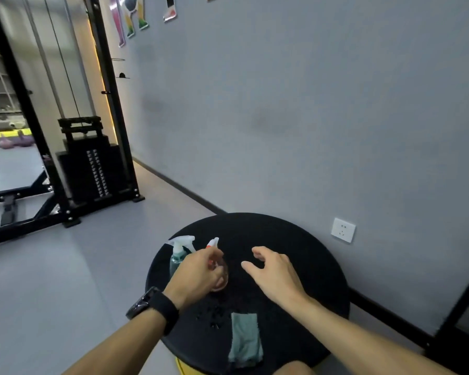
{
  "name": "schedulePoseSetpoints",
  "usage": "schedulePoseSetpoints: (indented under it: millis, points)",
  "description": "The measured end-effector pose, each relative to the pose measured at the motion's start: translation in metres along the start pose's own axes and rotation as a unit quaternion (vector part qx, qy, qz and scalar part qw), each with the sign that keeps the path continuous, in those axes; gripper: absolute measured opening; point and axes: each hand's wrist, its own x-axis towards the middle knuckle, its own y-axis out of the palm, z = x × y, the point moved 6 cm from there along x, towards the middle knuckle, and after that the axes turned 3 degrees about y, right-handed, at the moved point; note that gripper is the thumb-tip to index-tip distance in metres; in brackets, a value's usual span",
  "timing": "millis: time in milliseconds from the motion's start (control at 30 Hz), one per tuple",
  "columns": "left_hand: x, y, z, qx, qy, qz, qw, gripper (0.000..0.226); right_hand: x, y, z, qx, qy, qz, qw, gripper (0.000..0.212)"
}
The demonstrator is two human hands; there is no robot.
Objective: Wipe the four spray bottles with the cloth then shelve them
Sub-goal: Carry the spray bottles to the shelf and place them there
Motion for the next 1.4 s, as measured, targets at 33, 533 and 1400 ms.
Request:
schedulePoseSetpoints:
  millis: [33, 533, 1400]
  points:
    - [0.001, -0.002, 0.005, -0.001, -0.002, -0.003, 1.000, 0.023, 0.003, 0.006, 0.003, 0.000, -0.001, 0.005, 1.000, 0.052]
    - [0.013, 0.007, 0.063, -0.080, -0.066, -0.043, 0.994, 0.020, 0.024, 0.066, -0.002, -0.001, 0.014, 0.063, 0.998, 0.050]
    - [0.061, 0.074, 0.170, -0.088, -0.132, -0.001, 0.987, 0.032, 0.130, 0.172, -0.037, 0.063, 0.041, 0.076, 0.994, 0.034]
